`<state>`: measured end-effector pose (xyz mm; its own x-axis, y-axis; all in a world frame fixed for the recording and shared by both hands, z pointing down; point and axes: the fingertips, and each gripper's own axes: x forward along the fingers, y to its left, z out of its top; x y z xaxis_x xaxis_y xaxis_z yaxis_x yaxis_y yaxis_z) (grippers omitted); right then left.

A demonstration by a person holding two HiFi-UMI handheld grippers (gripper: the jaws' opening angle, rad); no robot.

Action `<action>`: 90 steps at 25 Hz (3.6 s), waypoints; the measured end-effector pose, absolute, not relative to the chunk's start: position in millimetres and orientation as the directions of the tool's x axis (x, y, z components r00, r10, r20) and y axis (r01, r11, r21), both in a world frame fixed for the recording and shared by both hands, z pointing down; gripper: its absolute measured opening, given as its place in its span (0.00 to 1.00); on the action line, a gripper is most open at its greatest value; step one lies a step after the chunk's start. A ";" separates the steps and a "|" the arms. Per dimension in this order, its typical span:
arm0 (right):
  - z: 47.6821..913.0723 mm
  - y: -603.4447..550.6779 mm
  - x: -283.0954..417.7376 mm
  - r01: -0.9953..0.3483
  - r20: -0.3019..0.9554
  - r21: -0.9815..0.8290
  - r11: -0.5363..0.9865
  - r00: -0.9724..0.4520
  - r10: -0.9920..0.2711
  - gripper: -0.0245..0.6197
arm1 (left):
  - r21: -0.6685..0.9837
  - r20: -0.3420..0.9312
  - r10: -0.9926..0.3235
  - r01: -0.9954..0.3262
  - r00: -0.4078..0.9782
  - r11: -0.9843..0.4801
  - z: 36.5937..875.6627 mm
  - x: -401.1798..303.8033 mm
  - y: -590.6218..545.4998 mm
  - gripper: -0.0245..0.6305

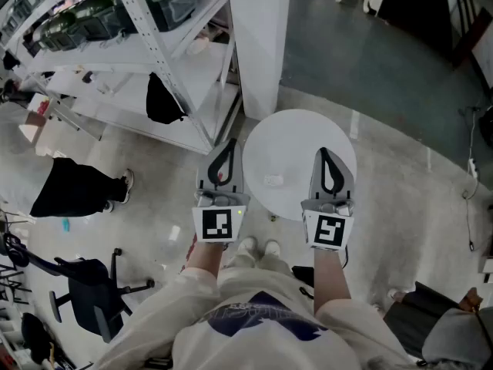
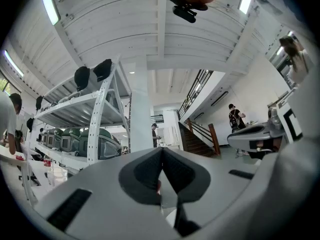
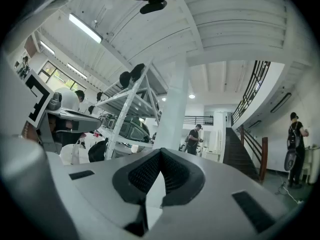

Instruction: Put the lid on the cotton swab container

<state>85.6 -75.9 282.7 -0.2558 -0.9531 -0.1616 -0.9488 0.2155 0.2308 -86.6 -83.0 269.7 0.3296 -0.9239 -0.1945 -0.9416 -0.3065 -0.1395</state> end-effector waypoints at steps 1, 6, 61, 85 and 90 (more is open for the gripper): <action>283.2 -76.6 85.7 -0.949 -0.160 0.231 0.215 -0.255 -0.954 0.05 | -0.140 -0.197 -0.923 -0.942 0.330 -0.306 269.6 -86.5 -84.0 0.04; 286.6 -79.9 83.1 -0.945 -0.154 0.242 0.219 -0.260 -0.953 0.05 | -0.129 -0.195 -0.925 -0.943 0.326 -0.306 272.8 -88.2 -88.2 0.04; 684.6 -101.7 6.1 -0.461 0.691 -0.112 0.880 -0.673 -0.265 0.43 | -0.140 0.419 -0.780 -0.816 0.465 -0.561 501.6 -152.4 -97.2 0.11; 688.8 -102.2 8.3 -0.460 0.681 -0.053 0.886 -0.666 -0.305 0.42 | -0.165 0.742 -0.271 -0.224 0.614 -0.961 617.8 20.0 -169.4 0.21; 689.7 -101.8 9.7 -0.458 0.681 -0.052 0.888 -0.666 -0.304 0.42 | -0.165 0.731 -0.257 -0.202 0.632 -0.966 614.5 20.9 -150.5 0.20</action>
